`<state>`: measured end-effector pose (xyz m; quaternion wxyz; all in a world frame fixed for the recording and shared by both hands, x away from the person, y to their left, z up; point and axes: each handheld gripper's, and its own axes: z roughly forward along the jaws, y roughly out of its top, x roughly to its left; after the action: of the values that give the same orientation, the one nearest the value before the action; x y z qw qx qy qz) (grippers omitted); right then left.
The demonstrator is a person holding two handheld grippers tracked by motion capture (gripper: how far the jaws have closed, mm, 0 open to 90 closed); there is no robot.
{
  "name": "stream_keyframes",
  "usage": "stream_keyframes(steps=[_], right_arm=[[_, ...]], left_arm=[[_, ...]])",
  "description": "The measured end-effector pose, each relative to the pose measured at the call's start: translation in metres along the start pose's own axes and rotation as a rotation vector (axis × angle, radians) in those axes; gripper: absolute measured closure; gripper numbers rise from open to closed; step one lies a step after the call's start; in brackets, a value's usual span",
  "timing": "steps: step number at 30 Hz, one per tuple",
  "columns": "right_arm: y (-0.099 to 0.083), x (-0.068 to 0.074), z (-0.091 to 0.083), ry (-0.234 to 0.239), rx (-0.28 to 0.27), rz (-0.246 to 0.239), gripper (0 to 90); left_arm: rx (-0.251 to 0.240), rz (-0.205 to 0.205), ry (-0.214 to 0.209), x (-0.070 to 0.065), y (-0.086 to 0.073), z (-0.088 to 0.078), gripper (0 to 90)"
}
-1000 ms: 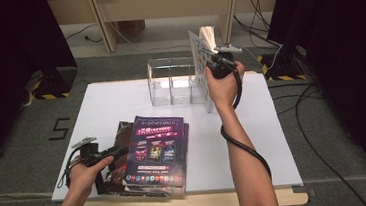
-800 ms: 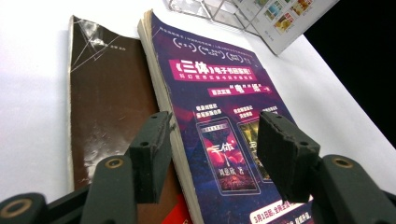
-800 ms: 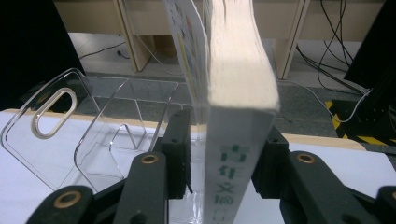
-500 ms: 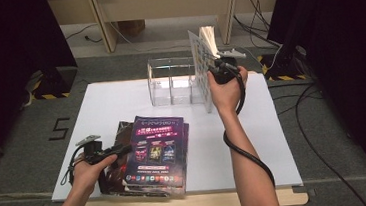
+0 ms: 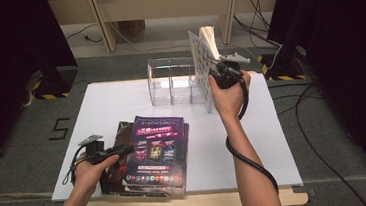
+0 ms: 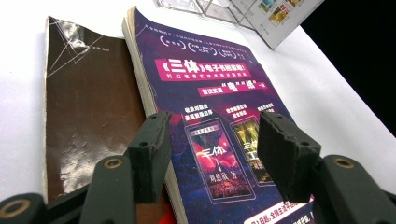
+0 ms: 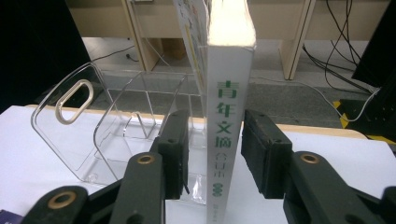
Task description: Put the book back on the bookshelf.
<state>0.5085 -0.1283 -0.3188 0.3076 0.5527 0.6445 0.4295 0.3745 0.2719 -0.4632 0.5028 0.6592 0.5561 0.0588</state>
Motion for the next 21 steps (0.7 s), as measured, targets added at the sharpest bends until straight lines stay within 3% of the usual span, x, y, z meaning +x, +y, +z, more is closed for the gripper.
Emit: stream_keyframes(steps=[21], right_arm=[[-0.017,-0.008,-0.023,0.028,0.007,0.007,60.6]], left_arm=[[0.009,0.011,0.018,0.000,-0.003,0.000,43.6]])
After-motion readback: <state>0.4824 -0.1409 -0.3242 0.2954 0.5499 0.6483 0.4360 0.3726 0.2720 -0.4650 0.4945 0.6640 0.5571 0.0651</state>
